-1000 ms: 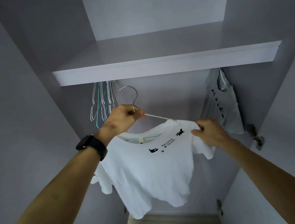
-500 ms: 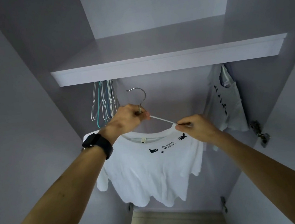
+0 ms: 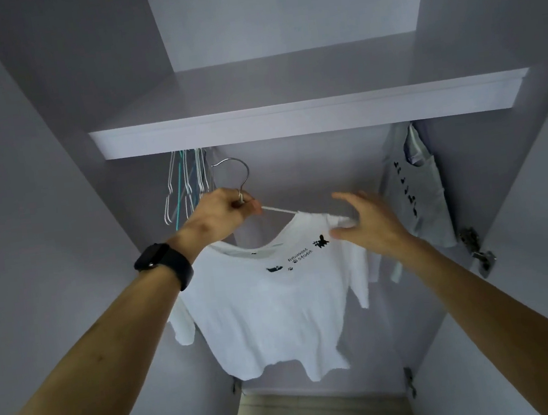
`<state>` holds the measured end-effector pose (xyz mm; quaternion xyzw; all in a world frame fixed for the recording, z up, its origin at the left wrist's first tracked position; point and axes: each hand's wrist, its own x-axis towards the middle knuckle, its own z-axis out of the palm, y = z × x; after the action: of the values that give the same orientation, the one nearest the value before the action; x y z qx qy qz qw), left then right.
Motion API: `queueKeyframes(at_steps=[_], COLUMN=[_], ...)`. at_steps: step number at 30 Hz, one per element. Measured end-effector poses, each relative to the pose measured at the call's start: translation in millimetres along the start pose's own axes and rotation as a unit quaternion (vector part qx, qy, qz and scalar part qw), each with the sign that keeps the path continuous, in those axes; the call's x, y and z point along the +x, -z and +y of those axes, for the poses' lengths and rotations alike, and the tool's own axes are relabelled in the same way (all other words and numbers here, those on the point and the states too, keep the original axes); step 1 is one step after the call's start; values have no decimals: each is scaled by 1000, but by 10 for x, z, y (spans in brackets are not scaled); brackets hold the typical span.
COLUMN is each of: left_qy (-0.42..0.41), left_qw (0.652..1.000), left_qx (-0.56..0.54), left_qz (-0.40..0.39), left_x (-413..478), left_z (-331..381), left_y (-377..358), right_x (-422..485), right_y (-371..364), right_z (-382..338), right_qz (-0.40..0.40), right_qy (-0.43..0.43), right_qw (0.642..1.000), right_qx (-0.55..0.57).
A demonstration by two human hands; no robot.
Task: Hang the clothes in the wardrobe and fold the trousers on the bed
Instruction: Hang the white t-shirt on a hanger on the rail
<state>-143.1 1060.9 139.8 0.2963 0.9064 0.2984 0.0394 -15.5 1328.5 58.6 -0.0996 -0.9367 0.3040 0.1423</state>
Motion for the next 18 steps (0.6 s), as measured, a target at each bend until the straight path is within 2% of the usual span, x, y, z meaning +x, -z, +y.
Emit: queueKeyframes(at_steps=[3,7,9,13,18], left_qy=[0,0,3,8,9], left_qw=[1000,1000,1000,1000,999], left_qx=[-12,13,20,-2,-16], left_qz=[-3,-20,-18,-8,-32], left_x=[-11,-12,-12,-19,-62], left_z=[-34,-16,-9,-8,-20], left_y=[34,-10,-33,-28,-85], right_x=[-60,-64,-57,-128,-163], right_y=[-23,-37,-2,-32,-67], right_z=[216,356,349,336,142], right_qz=[-56,-37,-10,17,45], right_qy=[-69,-73,-60,-50,63], right_qw=[996,996,997,998,994], right_qx=[4,-19,-37,40,73])
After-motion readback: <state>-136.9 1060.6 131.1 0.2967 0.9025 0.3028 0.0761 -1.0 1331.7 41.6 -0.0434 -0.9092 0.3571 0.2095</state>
